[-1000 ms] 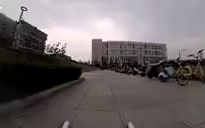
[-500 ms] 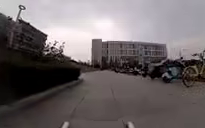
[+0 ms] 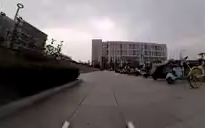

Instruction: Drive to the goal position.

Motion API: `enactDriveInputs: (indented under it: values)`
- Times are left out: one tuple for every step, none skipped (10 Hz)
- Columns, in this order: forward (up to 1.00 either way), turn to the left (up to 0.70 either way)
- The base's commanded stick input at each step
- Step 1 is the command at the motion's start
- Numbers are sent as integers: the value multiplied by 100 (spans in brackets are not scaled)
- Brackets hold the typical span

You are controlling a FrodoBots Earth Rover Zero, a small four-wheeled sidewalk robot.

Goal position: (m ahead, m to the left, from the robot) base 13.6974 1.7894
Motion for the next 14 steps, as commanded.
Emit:
enactDriveInputs:
  values:
    - [60, 0]
    - [60, 0]
    - [60, 0]
    - [60, 0]
    - [60, 0]
    - [60, 0]
    - [60, 0]
    - [60, 0]
    - [60, 0]
    - [60, 0]
    - [60, 0]
    - [60, 0]
    - [60, 0]
    - [60, 0]
